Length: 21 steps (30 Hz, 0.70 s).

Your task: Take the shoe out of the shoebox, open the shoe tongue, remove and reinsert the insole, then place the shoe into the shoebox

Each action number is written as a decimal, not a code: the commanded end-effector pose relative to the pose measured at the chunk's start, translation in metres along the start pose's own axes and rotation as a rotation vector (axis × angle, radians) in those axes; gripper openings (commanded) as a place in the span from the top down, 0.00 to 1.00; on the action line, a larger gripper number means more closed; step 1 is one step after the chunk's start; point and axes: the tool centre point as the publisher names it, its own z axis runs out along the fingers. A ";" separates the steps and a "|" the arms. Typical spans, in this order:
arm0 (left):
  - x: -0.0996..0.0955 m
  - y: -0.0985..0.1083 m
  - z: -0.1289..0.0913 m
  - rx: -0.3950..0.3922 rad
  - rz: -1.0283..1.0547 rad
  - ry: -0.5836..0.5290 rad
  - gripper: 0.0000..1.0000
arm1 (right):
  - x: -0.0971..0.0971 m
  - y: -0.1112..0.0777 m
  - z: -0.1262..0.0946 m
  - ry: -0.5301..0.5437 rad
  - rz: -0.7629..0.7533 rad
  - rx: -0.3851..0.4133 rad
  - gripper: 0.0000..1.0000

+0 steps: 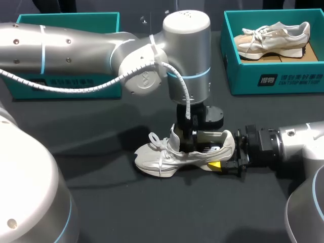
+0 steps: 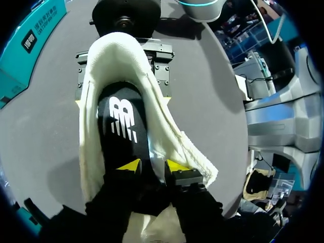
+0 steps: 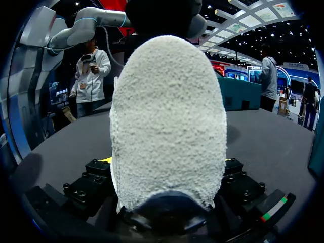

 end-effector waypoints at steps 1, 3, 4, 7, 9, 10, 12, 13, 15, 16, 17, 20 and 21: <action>-0.002 -0.003 0.011 -0.003 -0.010 -0.021 0.60 | 0.002 -0.002 0.001 -0.002 0.000 0.003 1.00; -0.004 -0.003 0.013 -0.004 -0.010 -0.032 0.59 | 0.002 -0.002 0.001 -0.002 0.000 0.003 1.00; -0.005 -0.003 0.015 -0.003 -0.011 -0.042 0.59 | 0.002 -0.002 0.001 -0.002 0.000 0.003 1.00; -0.008 -0.003 0.019 -0.004 -0.014 -0.062 0.60 | 0.002 -0.002 0.001 -0.002 0.000 0.003 1.00; -0.011 -0.001 0.021 -0.006 -0.013 -0.081 0.61 | 0.002 -0.002 0.001 -0.002 0.000 0.003 1.00; -0.011 -0.001 0.022 -0.007 -0.012 -0.088 0.61 | 0.002 -0.002 0.001 -0.002 0.000 0.003 1.00; -0.013 0.000 0.025 -0.012 -0.009 -0.110 0.61 | 0.002 -0.002 0.001 -0.002 0.000 0.003 1.00; -0.014 0.001 0.026 -0.014 -0.006 -0.125 0.60 | 0.002 -0.002 0.001 -0.002 0.000 0.003 1.00; -0.015 0.002 0.029 -0.020 -0.005 -0.158 0.62 | 0.002 -0.002 0.001 -0.002 0.000 0.003 1.00; -0.016 0.003 0.031 -0.022 -0.005 -0.174 0.63 | 0.002 -0.002 0.001 -0.002 0.000 0.003 1.00; -0.017 0.003 0.032 -0.024 -0.005 -0.191 0.64 | 0.002 -0.002 0.001 -0.002 0.000 0.003 1.00; -0.021 0.004 0.034 -0.026 -0.014 -0.217 0.73 | 0.002 -0.002 0.001 -0.002 0.000 0.003 1.00; -0.023 0.004 0.034 -0.026 -0.017 -0.230 0.77 | 0.002 -0.002 0.001 -0.002 0.000 0.003 1.00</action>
